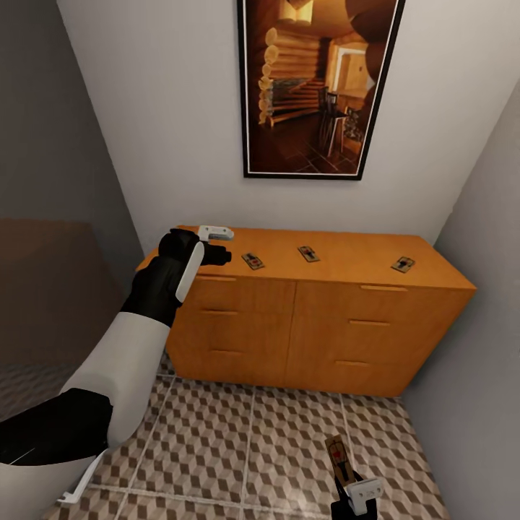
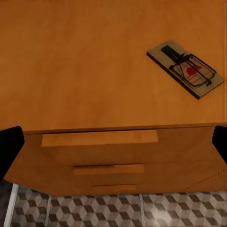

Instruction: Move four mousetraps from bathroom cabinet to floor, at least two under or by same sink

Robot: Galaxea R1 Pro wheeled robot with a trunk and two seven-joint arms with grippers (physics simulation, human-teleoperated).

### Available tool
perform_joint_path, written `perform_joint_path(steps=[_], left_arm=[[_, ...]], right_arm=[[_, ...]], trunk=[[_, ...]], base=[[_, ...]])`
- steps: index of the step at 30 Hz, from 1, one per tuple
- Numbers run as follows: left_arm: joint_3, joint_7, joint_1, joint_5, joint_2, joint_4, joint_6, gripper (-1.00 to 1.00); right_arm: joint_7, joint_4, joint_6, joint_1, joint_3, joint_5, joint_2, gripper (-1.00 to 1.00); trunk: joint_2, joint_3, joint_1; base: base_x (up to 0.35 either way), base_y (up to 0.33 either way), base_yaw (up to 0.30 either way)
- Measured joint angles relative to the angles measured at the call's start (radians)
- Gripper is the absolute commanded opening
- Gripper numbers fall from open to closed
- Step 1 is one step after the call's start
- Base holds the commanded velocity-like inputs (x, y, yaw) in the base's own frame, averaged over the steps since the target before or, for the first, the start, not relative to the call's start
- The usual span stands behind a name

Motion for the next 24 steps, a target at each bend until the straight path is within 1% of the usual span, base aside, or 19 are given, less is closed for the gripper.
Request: perform_joint_path(steps=[16,19,24], left_arm=[[0.0,0.0,0.0,0.0,0.001,0.0,0.0,1.0],[0.0,0.0,0.0,0.0,0.001,0.0,0.0,1.0],[0.0,0.0,0.0,0.0,0.0,0.0,0.0,1.0]], right_arm=[[0.0,0.0,0.0,0.0,0.0,0.0,0.0,-1.0],[0.0,0.0,0.0,0.0,0.0,0.0,0.0,-1.0],[0.0,0.0,0.0,0.0,0.0,0.0,0.0,-1.0]], trunk=[[0.0,0.0,0.0],[0.0,0.001,0.0],[0.0,0.004,0.0]], base=[[0.002,-0.003,-0.003],[0.0,0.0,-0.125],[0.0,0.0,-0.221]])
